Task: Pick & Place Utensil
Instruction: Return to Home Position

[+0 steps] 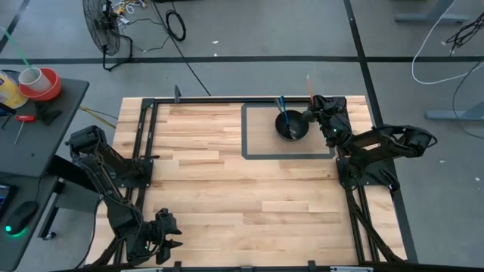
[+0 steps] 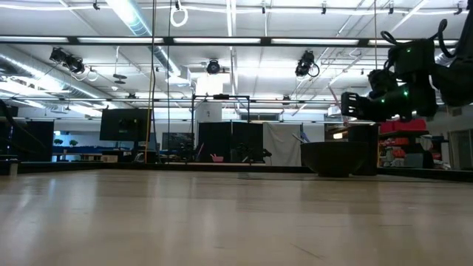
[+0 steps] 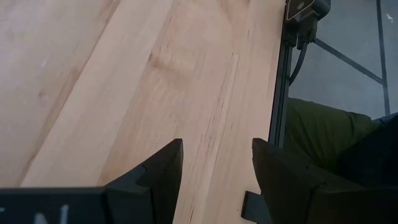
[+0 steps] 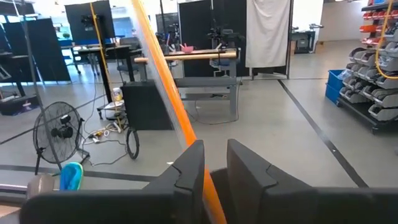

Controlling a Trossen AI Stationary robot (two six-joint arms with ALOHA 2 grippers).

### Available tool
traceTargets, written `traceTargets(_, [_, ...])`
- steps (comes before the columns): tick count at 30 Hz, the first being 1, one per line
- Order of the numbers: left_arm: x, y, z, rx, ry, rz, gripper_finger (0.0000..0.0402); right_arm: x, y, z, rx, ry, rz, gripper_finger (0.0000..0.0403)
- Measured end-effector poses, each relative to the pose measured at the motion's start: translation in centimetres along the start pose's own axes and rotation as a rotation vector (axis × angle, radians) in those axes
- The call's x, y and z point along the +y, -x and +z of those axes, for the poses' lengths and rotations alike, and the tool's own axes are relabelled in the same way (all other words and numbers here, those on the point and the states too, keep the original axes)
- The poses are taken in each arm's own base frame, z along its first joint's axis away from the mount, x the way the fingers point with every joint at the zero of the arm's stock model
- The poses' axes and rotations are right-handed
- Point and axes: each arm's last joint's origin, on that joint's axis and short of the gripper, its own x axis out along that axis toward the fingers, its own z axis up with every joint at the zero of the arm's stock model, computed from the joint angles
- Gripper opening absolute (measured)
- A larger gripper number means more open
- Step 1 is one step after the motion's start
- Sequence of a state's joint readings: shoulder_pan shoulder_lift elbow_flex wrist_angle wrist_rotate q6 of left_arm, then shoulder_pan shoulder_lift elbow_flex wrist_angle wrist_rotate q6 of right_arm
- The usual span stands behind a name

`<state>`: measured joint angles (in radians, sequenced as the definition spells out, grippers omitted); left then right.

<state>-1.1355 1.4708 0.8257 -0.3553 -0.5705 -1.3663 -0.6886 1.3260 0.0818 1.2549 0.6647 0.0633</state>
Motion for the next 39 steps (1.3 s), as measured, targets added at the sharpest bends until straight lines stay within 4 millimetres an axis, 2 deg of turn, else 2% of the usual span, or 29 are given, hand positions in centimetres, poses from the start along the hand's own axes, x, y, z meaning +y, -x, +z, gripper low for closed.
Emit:
traceTargets(10, [0.0,0.0,0.0,0.000,0.001,0.000,0.0197,0.7,1.6,2.6,-0.123,-0.054,0.033,0.0092])
traceTargets(18, [0.0,0.0,0.0,0.000,0.001,0.000,0.0197,3.0,5.0,5.3,-0.227,-0.106,0.292,0.0114])
traceTargets(20, [0.0,0.0,0.0,0.000,0.001,0.000,0.0197,4.0,5.9,6.1,-0.243,-0.130,0.393,0.0114])
traceTargets(24, [0.0,0.0,0.0,0.000,0.001,0.000,0.0197,6.3,8.1,7.4,-0.248,-0.202,0.745,0.0114])
traceTargets(27, [0.0,0.0,0.0,0.000,0.001,-0.001,0.0197,7.9,9.7,7.9,-0.181,-0.252,1.010,0.0114])
traceTargets(31, [0.0,0.0,0.0,0.000,0.001,-0.001,0.0197,9.1,11.6,7.7,-0.049,-0.274,1.282,0.0114])
traceTargets(35, [0.0,0.0,0.0,0.000,0.001,-0.001,0.0197,9.4,13.3,7.5,0.044,-0.324,1.425,0.0114])
traceTargets(39, [0.0,0.0,0.0,0.000,0.001,-0.001,0.0197,9.5,14.2,7.5,0.064,-0.331,1.508,0.0114])
